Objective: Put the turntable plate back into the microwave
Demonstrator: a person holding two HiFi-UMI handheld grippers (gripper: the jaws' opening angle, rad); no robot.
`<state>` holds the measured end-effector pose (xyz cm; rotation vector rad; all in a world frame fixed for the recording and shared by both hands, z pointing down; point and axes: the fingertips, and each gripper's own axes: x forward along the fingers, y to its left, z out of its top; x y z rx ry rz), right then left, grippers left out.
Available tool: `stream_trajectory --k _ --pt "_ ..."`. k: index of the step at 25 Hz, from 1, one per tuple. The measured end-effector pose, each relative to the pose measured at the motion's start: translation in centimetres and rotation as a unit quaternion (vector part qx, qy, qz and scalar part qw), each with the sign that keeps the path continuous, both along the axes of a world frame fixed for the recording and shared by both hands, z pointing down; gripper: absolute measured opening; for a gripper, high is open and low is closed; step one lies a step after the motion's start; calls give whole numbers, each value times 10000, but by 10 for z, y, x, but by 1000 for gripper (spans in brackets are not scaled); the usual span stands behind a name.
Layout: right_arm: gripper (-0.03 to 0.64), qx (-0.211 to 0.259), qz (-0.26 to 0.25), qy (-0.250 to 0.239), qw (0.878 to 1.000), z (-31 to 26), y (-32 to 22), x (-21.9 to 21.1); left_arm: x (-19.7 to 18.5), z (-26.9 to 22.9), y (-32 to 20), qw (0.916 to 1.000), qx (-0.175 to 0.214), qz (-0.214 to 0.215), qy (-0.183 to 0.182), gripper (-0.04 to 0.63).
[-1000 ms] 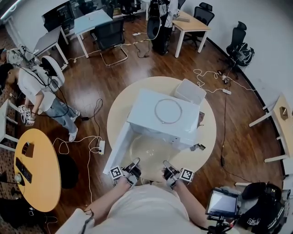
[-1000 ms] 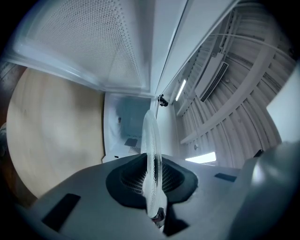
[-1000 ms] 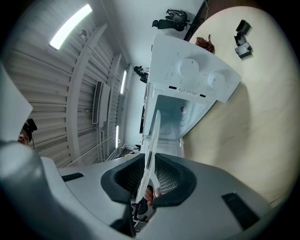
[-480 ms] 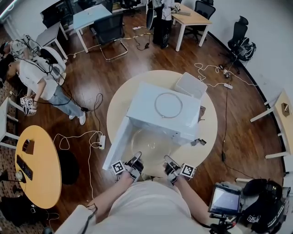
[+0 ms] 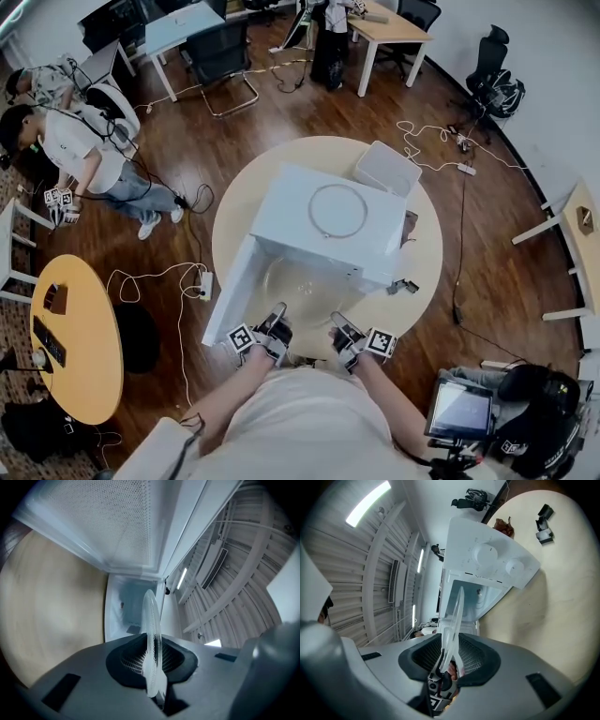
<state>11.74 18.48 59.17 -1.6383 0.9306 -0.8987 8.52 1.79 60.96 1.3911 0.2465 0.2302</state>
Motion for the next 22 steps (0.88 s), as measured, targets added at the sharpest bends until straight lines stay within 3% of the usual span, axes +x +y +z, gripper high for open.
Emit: stream_trajectory --k 8,11,15,22 --pt "91 -306 66 -377 9988 15 12 9 14 10 4 9998 47 -141 -118 37" --pt "91 -261 -34 -228 9994 13 12 14 20 12 2 9996 73 -210 -150 37" --pt "91 -419 85 -741 9963 22 21 11 27 17 -5 9990 200 -346 -204 37" --pt "91 -260 -51 -524 9983 19 20 15 39 25 -14 9982 199 -517 -239 37"
